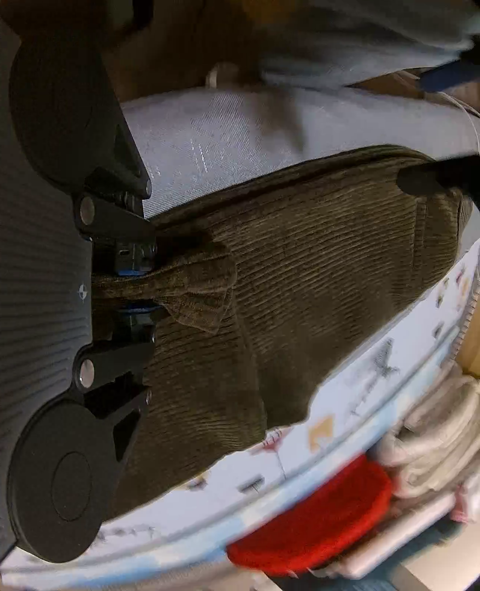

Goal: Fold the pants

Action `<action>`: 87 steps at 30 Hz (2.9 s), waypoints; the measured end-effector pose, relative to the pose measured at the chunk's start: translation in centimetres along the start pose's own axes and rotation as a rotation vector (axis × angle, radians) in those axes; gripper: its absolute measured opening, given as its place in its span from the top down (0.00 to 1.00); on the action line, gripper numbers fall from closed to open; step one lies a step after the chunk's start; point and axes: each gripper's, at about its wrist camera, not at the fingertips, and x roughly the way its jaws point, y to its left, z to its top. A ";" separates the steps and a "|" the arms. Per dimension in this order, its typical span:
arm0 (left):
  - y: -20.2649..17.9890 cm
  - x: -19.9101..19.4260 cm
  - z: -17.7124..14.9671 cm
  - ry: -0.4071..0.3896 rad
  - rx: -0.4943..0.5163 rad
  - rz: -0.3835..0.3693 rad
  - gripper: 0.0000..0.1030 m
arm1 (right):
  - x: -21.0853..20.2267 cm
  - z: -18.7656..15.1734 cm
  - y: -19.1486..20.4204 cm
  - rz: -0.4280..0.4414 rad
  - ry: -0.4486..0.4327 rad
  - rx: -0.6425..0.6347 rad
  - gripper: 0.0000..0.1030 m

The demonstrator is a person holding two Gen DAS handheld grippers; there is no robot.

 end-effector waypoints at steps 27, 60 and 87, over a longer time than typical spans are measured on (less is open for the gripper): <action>-2.1 1.7 0.1 0.033 0.057 -0.038 0.03 | -3.1 -2.1 -10.9 0.398 -0.063 0.679 0.87; -0.1 4.2 4.9 -0.012 0.014 0.030 0.03 | -4.2 -2.2 -8.4 0.448 -0.022 0.391 0.61; 1.8 6.0 6.2 -0.008 -0.050 0.043 0.03 | -7.2 -0.5 -16.8 0.561 -0.152 0.394 0.48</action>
